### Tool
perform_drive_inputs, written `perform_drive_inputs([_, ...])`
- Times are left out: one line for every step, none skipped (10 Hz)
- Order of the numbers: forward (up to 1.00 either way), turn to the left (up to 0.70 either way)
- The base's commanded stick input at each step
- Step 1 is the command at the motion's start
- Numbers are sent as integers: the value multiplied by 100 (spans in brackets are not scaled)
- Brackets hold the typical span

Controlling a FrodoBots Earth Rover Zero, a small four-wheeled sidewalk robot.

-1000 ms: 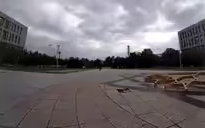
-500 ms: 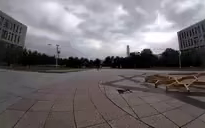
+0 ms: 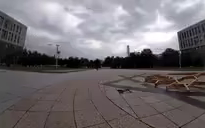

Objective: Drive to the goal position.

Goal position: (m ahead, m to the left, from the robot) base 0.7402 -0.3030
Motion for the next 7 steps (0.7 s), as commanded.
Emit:
perform_drive_inputs([70,0])
perform_drive_inputs([70,0])
perform_drive_inputs([70,0])
perform_drive_inputs([70,0])
perform_drive_inputs([37,0])
perform_drive_inputs([53,0])
perform_drive_inputs([69,0])
